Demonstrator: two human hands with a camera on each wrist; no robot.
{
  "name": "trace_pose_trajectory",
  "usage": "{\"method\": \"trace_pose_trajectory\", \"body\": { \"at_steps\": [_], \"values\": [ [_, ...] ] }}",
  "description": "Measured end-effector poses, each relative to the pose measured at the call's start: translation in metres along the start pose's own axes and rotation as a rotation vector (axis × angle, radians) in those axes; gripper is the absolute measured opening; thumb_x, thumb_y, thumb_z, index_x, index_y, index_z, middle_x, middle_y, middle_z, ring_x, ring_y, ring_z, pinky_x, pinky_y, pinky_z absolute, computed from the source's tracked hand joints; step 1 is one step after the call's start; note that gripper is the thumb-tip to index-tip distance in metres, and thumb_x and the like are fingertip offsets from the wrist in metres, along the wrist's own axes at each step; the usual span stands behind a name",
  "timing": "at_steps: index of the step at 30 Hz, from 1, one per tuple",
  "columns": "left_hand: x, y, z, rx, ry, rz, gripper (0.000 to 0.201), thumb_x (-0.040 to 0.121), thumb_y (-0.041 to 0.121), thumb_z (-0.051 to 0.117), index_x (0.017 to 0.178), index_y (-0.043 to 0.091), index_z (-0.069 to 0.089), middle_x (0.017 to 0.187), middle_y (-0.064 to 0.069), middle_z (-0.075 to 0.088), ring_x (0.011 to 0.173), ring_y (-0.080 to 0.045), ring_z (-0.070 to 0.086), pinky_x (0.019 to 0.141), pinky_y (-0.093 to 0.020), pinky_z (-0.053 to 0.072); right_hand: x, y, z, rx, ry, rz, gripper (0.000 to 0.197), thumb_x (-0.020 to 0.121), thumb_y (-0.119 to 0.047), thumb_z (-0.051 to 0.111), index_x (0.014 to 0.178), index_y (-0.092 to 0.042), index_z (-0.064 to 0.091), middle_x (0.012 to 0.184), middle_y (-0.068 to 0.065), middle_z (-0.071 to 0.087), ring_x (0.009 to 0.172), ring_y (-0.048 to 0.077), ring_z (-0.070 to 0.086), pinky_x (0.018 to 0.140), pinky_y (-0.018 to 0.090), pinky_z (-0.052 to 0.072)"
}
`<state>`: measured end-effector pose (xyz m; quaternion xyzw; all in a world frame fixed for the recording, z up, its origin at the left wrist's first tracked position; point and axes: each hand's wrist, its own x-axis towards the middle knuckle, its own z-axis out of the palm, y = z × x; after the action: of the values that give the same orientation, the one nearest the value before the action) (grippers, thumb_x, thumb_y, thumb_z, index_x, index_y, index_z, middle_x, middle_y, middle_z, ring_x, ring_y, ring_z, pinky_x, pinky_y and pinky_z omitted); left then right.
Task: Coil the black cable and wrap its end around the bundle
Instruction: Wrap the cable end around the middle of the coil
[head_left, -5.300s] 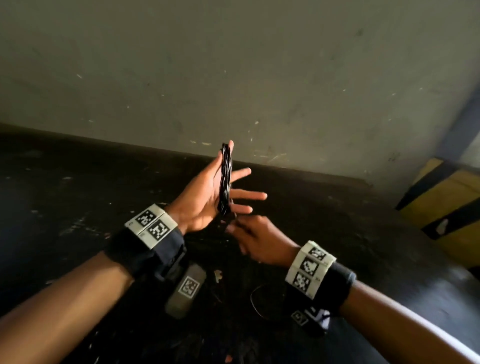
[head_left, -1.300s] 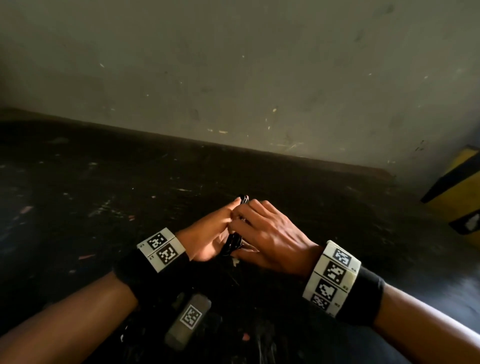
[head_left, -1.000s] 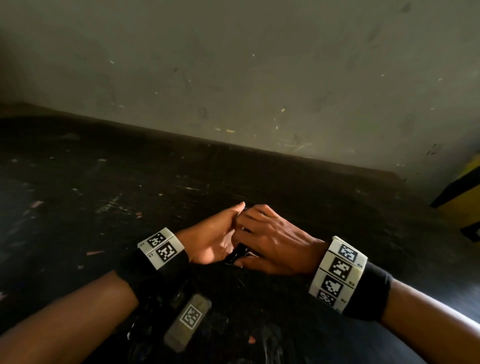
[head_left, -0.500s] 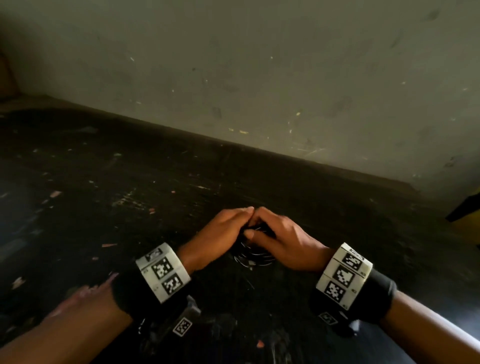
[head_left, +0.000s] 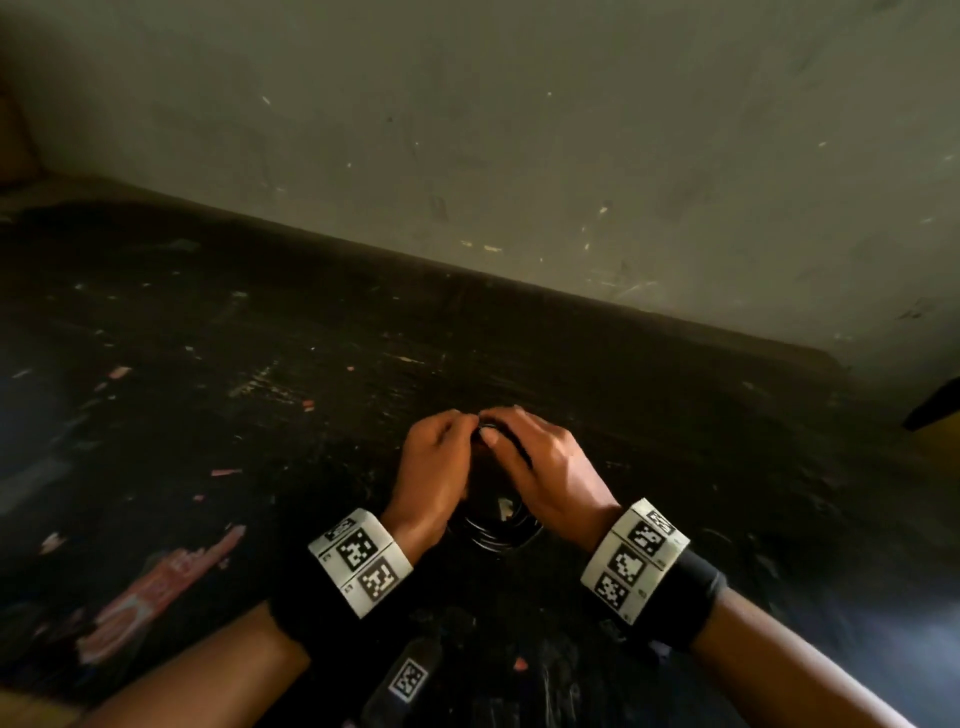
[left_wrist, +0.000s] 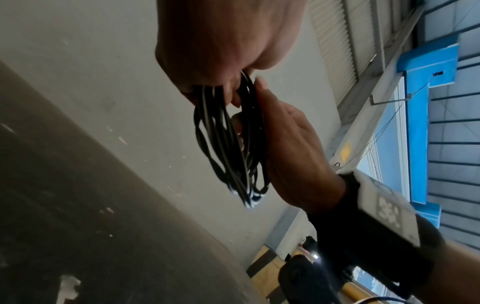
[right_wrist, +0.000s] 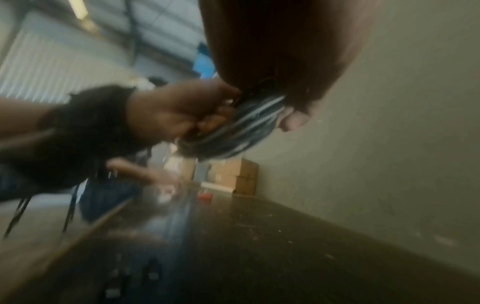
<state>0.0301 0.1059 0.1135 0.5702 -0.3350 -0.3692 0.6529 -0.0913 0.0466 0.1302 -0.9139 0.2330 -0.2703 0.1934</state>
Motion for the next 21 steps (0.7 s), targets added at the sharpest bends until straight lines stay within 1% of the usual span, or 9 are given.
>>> {"method": "trace_pose_trajectory", "body": {
  "at_steps": [2, 5, 7, 10, 12, 14, 17, 19, 21],
  "values": [
    [0.002, 0.001, -0.004, 0.051, -0.008, 0.022, 0.039, 0.094, 0.018, 0.046, 0.057, 0.021, 0.056, 0.037, 0.014, 0.049, 0.037, 0.002, 0.043, 0.043, -0.019, 0.031, -0.001, 0.001, -0.002, -0.162, -0.106, -0.073, 0.039, 0.097, -0.039, 0.037, 0.127, -0.016, 0.047, 0.118, 0.005, 0.063, 0.097, 0.018, 0.065, 0.077, 0.032, 0.055],
    [0.004, -0.001, -0.014, 0.204, -0.046, 0.055, 0.04, 0.094, 0.017, 0.049, 0.053, 0.016, 0.05, 0.038, 0.011, 0.045, 0.038, 0.0, 0.038, 0.046, -0.025, 0.03, 0.001, 0.002, 0.0, -0.387, -0.221, -0.112, 0.044, 0.095, -0.041, 0.031, 0.123, -0.011, 0.046, 0.115, 0.01, 0.064, 0.097, 0.03, 0.064, 0.076, 0.04, 0.053],
    [0.005, -0.004, -0.022, 0.418, -0.073, 0.118, 0.037, 0.092, 0.016, 0.052, 0.056, 0.009, 0.05, 0.049, 0.005, 0.047, 0.049, -0.006, 0.041, 0.056, -0.032, 0.033, 0.005, -0.003, 0.006, -0.51, -0.313, -0.107, 0.034, 0.097, -0.034, 0.034, 0.116, -0.009, 0.046, 0.11, 0.012, 0.064, 0.096, 0.036, 0.063, 0.078, 0.044, 0.049],
    [0.001, -0.011, -0.031, 0.627, -0.004, 0.149, 0.032, 0.092, 0.017, 0.054, 0.061, 0.009, 0.053, 0.071, -0.016, 0.062, 0.07, -0.012, 0.052, 0.065, -0.031, 0.035, 0.011, -0.008, 0.021, -0.594, -0.456, -0.204, 0.03, 0.099, -0.025, 0.032, 0.119, -0.005, 0.044, 0.109, 0.015, 0.062, 0.09, 0.04, 0.064, 0.073, 0.045, 0.047],
    [-0.006, -0.017, -0.04, 0.657, 0.056, 0.146, 0.027, 0.092, 0.021, 0.055, 0.068, 0.009, 0.056, 0.08, -0.015, 0.067, 0.075, -0.016, 0.056, 0.067, -0.026, 0.037, 0.016, -0.008, 0.029, -0.539, -0.501, -0.252, 0.032, 0.099, -0.022, 0.033, 0.121, -0.001, 0.043, 0.108, 0.016, 0.063, 0.089, 0.04, 0.065, 0.071, 0.045, 0.049],
    [-0.013, -0.023, -0.05, 0.687, 0.098, 0.13, 0.023, 0.092, 0.027, 0.054, 0.079, 0.009, 0.058, 0.075, -0.005, 0.066, 0.07, -0.013, 0.058, 0.06, -0.021, 0.037, 0.019, -0.005, 0.041, -0.466, -0.545, -0.299, 0.034, 0.099, -0.021, 0.034, 0.123, 0.001, 0.042, 0.108, 0.017, 0.064, 0.089, 0.039, 0.065, 0.072, 0.044, 0.049],
    [-0.034, -0.031, -0.068, 0.735, 0.134, 0.1, 0.033, 0.093, 0.034, 0.052, 0.072, 0.01, 0.056, 0.063, 0.002, 0.059, 0.06, -0.003, 0.055, 0.057, -0.014, 0.038, 0.016, -0.007, 0.065, -0.377, -0.567, -0.394, 0.036, 0.098, -0.023, 0.034, 0.125, 0.0, 0.044, 0.106, 0.017, 0.066, 0.089, 0.038, 0.066, 0.075, 0.043, 0.05],
    [-0.049, -0.038, -0.084, 0.73, 0.17, 0.109, 0.036, 0.089, 0.037, 0.052, 0.065, 0.01, 0.054, 0.058, 0.002, 0.055, 0.059, -0.004, 0.053, 0.056, -0.018, 0.038, 0.015, -0.013, 0.083, -0.312, -0.6, -0.464, 0.035, 0.098, -0.026, 0.035, 0.122, -0.003, 0.047, 0.107, 0.017, 0.066, 0.092, 0.037, 0.066, 0.077, 0.044, 0.051],
    [-0.067, -0.044, -0.103, 0.696, 0.25, 0.092, 0.034, 0.081, 0.042, 0.049, 0.059, 0.016, 0.052, 0.065, -0.004, 0.063, 0.07, -0.003, 0.057, 0.067, -0.026, 0.043, 0.016, -0.022, 0.101, -0.16, -0.7, -0.403, 0.034, 0.097, -0.037, 0.038, 0.113, -0.011, 0.052, 0.109, 0.015, 0.065, 0.097, 0.032, 0.064, 0.082, 0.04, 0.049]
  ]
}}
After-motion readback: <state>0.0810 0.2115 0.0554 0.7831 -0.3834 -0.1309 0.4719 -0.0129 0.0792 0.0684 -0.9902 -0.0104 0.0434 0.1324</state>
